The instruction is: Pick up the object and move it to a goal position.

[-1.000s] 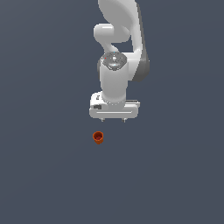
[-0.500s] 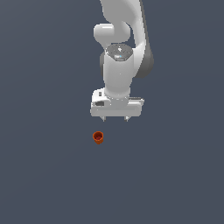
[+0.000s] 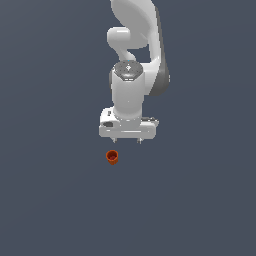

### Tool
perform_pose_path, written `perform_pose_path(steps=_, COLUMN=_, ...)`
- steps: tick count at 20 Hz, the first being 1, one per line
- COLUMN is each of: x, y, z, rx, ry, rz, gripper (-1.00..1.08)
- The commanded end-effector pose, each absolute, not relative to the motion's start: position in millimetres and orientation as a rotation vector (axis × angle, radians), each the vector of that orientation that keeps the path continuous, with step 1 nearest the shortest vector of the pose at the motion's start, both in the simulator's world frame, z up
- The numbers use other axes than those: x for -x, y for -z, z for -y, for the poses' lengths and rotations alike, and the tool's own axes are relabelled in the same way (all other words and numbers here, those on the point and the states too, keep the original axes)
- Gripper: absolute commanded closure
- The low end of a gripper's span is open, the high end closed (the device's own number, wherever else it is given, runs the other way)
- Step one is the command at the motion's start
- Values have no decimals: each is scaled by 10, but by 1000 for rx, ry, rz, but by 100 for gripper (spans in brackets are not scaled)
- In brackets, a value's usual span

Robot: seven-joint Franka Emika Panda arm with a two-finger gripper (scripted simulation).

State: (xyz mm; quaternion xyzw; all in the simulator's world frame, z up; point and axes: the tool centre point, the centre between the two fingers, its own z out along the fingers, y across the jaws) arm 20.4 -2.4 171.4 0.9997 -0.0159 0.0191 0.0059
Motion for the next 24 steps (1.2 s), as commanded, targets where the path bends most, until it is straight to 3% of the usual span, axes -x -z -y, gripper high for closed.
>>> perform_pose_path(steps=1, x=-230, y=-1581, z=138, rx=-3131, ry=-49, rz=98, gripper=-92)
perform_pose_path(steps=12, x=-299, y=-955, z=670, rx=-3125, ry=-5, rz=321, gripper=-92)
perform_pose_path(steps=24, x=-292, y=-748, z=726, rx=-3123, ry=1, rz=343, gripper=-92)
